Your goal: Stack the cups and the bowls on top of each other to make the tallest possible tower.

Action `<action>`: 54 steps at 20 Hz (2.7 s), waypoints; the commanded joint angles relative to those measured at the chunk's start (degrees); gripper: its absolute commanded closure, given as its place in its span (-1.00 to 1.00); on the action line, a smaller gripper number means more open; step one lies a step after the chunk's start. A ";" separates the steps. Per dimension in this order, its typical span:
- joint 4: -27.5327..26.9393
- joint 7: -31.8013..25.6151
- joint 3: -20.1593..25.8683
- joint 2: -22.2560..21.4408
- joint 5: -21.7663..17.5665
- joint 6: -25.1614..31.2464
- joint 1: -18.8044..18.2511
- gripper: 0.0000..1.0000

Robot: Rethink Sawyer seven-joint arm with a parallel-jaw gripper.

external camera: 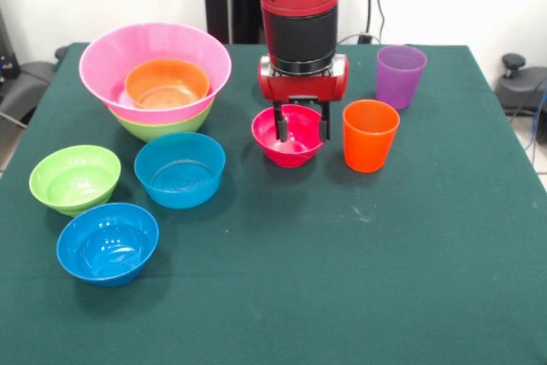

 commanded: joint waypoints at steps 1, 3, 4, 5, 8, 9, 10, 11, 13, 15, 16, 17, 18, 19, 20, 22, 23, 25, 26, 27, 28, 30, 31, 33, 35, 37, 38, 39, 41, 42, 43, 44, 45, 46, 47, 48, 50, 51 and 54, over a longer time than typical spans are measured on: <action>0.22 3.37 -0.62 2.39 -2.65 -0.34 2.58 -1.00; 0.00 4.19 -0.87 3.16 -2.19 -0.68 3.08 -1.00; -0.33 4.89 -1.23 3.53 -1.72 -0.45 3.51 -1.00; -0.25 5.32 -1.37 3.73 -1.58 -1.02 3.70 -1.00; 0.56 6.33 -1.99 4.25 -1.40 -2.36 4.30 -1.00; 0.64 6.69 -2.29 4.29 -1.43 -3.10 4.56 -1.00; 0.84 6.98 -2.58 4.19 -1.40 -3.64 4.70 -1.00; 0.95 7.01 -2.75 4.16 -1.40 -3.87 4.81 -1.00; 0.87 6.82 -2.92 4.28 -1.14 -3.85 4.79 -1.00; 0.13 5.89 -2.60 5.02 -1.13 -3.76 4.52 -1.00; -0.48 5.61 -2.55 5.60 -1.07 -3.57 4.56 -1.00; -0.91 5.68 -2.60 6.30 -1.01 -3.96 4.69 -1.00; -1.44 6.09 -3.13 6.94 -1.38 -5.03 5.17 -1.00; -2.04 6.97 -4.10 7.50 -1.82 -6.59 5.96 -1.00; -2.62 7.75 -4.97 8.09 -2.07 -7.82 6.58 -1.00; -2.64 7.63 -4.93 9.09 -1.52 -7.70 6.35 -1.00; -2.73 7.60 -5.11 9.22 -1.38 -7.79 6.48 -1.00; -3.16 7.58 -5.31 9.77 -0.89 -8.01 6.85 -1.00; -3.88 7.26 -5.34 10.46 -0.72 -7.93 6.88 -1.00; -4.20 6.83 -5.19 10.75 -0.46 -7.54 6.79 -1.00; -4.23 6.51 -5.17 10.82 -0.32 -7.32 6.77 -1.00; -4.07 6.18 -5.25 10.62 -0.12 -7.29 6.81 -1.00; -4.04 5.92 -5.25 10.46 -0.18 -7.20 6.85 -1.00; -4.27 5.44 -5.24 10.40 -0.40 -7.24 6.97 -1.00; -4.11 5.61 -5.52 10.18 -0.55 -7.97 7.11 -1.00; -4.45 5.44 -6.01 9.96 -0.98 -8.45 7.39 -1.00; -4.61 5.26 -6.18 9.88 -1.09 -8.63 7.52 1.00; -4.61 5.33 -6.21 9.84 -1.04 -8.64 7.54 1.00; -4.55 5.56 -6.35 9.76 -0.94 -8.79 7.66 1.00; -4.31 5.66 -6.43 9.70 -0.96 -9.06 7.75 1.00; -4.29 5.66 -6.50 9.67 -0.93 -9.03 7.82 1.00; -4.40 5.61 -6.59 9.67 -0.93 -8.95 7.92 1.00; -4.44 5.61 -6.65 9.65 -0.89 -8.88 7.97 1.00; -4.45 5.69 -6.82 9.62 -0.85 -8.81 8.10 1.00; -4.50 5.84 -7.07 9.57 -0.78 -8.61 8.31 1.00; -4.53 5.99 -7.32 9.50 -0.72 -8.49 8.55 1.00; -4.47 6.17 -7.57 9.40 -0.51 -8.23 8.75 1.00; -4.49 6.27 -7.72 9.27 -0.44 -8.23 8.91 1.00; -4.03 6.75 -8.11 8.56 0.09 -7.78 9.33 1.00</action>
